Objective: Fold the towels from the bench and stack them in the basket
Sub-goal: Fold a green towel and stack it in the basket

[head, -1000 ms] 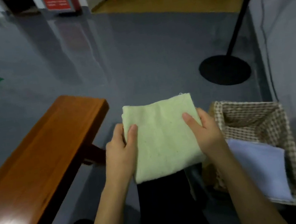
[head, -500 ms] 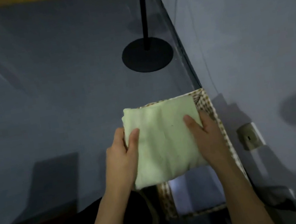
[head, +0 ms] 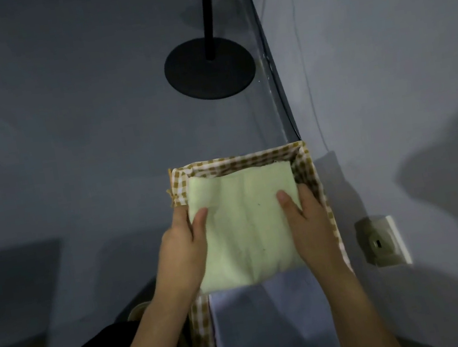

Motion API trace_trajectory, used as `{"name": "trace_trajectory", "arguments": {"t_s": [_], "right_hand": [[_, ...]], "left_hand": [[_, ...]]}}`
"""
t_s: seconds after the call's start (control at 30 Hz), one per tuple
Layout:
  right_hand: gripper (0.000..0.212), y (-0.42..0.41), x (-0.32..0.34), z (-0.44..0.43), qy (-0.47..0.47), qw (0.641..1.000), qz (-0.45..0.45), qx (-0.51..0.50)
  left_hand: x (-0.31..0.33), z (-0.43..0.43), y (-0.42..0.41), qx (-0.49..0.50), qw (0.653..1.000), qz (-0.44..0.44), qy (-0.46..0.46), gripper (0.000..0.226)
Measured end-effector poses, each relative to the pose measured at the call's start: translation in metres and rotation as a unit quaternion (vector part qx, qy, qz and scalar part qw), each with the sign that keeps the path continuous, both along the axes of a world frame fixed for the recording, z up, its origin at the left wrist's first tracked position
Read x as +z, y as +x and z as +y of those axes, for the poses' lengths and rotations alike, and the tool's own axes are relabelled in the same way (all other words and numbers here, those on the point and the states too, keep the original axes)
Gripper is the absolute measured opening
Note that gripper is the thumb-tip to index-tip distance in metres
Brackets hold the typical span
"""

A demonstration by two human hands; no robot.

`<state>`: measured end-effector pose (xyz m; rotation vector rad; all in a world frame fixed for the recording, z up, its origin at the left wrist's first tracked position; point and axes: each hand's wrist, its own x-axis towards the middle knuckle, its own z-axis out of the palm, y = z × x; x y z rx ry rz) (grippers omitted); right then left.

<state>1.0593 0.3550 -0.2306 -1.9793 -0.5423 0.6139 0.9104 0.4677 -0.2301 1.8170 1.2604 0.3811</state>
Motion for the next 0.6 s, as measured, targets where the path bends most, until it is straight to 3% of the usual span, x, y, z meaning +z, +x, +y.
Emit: {"name": "trace_trajectory", "arguments": {"t_s": [0.3, 0.43, 0.6], "right_hand": [[0.014, 0.033, -0.020, 0.019, -0.023, 1.000, -0.016, -0.005], [0.028, 0.033, -0.041, 0.016, -0.066, 0.998, -0.011, 0.000], [0.026, 0.033, -0.054, 0.011, -0.084, 0.996, -0.012, 0.007]], "left_hand": [[-0.017, 0.013, 0.037, 0.029, 0.998, -0.009, 0.047, 0.016], [-0.025, 0.001, 0.040, 0.003, 0.997, 0.051, 0.057, 0.016], [-0.026, -0.003, 0.046, -0.014, 0.991, 0.100, 0.083, 0.020]]}}
